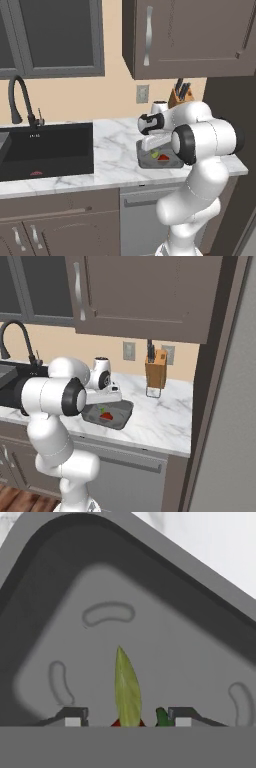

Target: Take the bell pepper and lemon wedge out of the freezer and place them in the tupperware container on the counter. Then put the tupperware containing the vegetables back in the freezer.

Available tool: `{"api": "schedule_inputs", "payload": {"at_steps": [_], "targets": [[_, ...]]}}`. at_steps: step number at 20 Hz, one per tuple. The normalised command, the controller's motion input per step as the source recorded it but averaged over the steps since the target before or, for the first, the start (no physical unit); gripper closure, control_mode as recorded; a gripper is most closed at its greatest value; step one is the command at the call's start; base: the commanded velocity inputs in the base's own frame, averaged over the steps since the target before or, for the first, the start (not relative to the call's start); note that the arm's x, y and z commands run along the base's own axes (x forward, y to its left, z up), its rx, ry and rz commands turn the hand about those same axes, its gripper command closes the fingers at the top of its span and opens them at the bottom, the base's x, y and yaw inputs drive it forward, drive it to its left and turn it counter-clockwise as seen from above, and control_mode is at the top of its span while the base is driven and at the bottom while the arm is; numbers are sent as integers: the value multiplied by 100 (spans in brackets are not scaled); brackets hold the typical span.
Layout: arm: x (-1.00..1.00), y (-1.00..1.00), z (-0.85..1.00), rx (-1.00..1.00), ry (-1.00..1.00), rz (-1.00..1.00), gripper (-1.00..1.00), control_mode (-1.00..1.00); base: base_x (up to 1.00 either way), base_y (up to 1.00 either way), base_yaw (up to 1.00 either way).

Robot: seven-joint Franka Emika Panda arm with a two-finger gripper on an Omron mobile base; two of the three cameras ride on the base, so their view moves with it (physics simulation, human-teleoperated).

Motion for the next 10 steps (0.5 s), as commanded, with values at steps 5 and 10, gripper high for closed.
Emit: {"api": "schedule_inputs", "payload": {"at_steps": [5, 10], "targets": [[0, 0, 0, 0, 0, 0, -100, -100, 0, 0, 0], [-1, 20, 14, 0, -5, 0, -100, -100, 0, 0, 0]]}}
